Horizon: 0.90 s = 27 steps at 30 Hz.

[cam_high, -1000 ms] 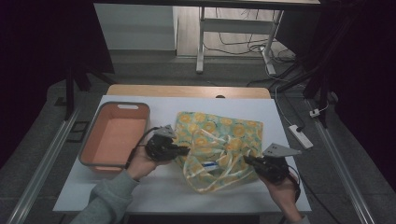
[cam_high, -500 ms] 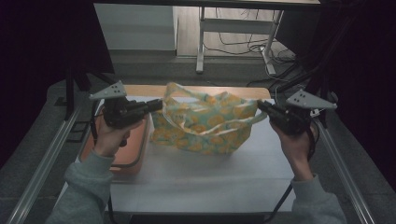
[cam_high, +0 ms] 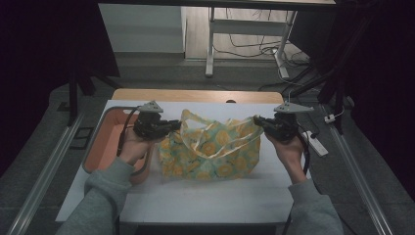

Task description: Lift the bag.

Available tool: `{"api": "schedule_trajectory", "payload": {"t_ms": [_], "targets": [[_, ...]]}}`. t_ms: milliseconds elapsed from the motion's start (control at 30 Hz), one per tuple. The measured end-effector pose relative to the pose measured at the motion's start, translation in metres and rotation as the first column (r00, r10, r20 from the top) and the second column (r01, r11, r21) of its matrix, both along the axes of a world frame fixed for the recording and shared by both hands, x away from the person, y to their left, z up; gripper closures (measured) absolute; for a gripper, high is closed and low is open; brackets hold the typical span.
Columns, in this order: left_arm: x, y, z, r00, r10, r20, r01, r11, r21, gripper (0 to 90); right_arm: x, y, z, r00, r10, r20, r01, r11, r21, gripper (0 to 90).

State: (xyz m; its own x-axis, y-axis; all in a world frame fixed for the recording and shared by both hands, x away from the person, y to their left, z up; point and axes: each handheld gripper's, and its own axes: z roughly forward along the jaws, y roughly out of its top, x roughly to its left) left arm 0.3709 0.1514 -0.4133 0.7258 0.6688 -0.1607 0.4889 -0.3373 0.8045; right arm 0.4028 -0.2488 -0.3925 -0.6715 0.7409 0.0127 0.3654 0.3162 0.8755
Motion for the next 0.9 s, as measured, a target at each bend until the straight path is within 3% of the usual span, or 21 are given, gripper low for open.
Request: {"api": "schedule_trajectory", "payload": {"t_ms": [67,100,167,200,233,300,367,433,533,700,800,900], "targets": [[0.000,-0.002,-0.006,0.9999,-0.004,-0.014,0.004,1.0000,0.005,72.2,0.003,0.002,-0.011,0.9996,0.011,-0.024,-0.011,1.000,0.005,88.9],[-0.001,-0.003,-0.006,0.9999,0.005,-0.010,-0.005,1.0000,0.005,59.5,0.004,0.003,-0.015,0.9993,0.016,-0.033,-0.016,1.000,0.006,86.8],[-0.006,-0.002,-0.003,1.0000,0.004,0.007,-0.004,0.9998,0.019,26.0,0.004,0.004,-0.018,0.9993,0.025,-0.029,-0.024,1.000,0.010,65.5],[-0.010,0.001,0.000,0.9997,0.004,0.025,-0.005,0.9999,0.015,16.6,0.002,0.005,-0.017,0.9999,0.015,-0.005,-0.015,1.000,0.016,56.5],[-0.015,0.006,0.003,0.9992,0.010,0.040,-0.010,0.9999,0.006,13.6,-0.002,0.003,-0.015,0.9996,0.014,0.023,-0.014,1.000,0.026,50.3],[-0.025,0.017,0.009,0.9983,0.021,0.054,-0.020,0.9997,-0.016,10.3,-0.012,-0.002,-0.009,0.9978,0.041,0.052,-0.044,0.997,0.062,42.1],[-0.037,0.028,0.012,0.9967,0.040,0.071,-0.037,0.9986,-0.036,10.0,-0.023,-0.010,-0.003,0.9955,0.070,0.064,-0.076,0.991,0.107,39.9],[-0.048,0.035,0.009,0.9979,0.031,0.056,-0.029,0.9989,-0.036,10.7,-0.034,-0.017,-0.002,0.9936,0.087,0.072,-0.095,0.988,0.124,39.3],[-0.063,0.039,-0.003,0.9987,0.037,0.036,-0.038,0.9991,0.020,11.0,-0.048,-0.023,-0.007,0.9919,0.109,0.065,-0.116,0.987,0.110,38.6],[-0.082,0.046,-0.023,0.9983,0.057,0.007,-0.058,0.9957,0.072,12.2,-0.066,-0.031,-0.031,0.9915,0.126,0.029,-0.128,0.989,0.072,37.8],[-0.087,0.051,-0.029,0.9980,0.064,-0.007,-0.063,0.9958,0.066,12.5,-0.072,-0.033,-0.044,0.9910,0.132,0.022,-0.133,0.990,0.045,37.7],[-0.088,0.052,-0.033,0.9969,0.078,-0.007,-0.078,0.9954,0.056,12.9,-0.071,-0.030,-0.044,0.9900,0.139,0.027,-0.140,0.989,0.039,37.6]]}}
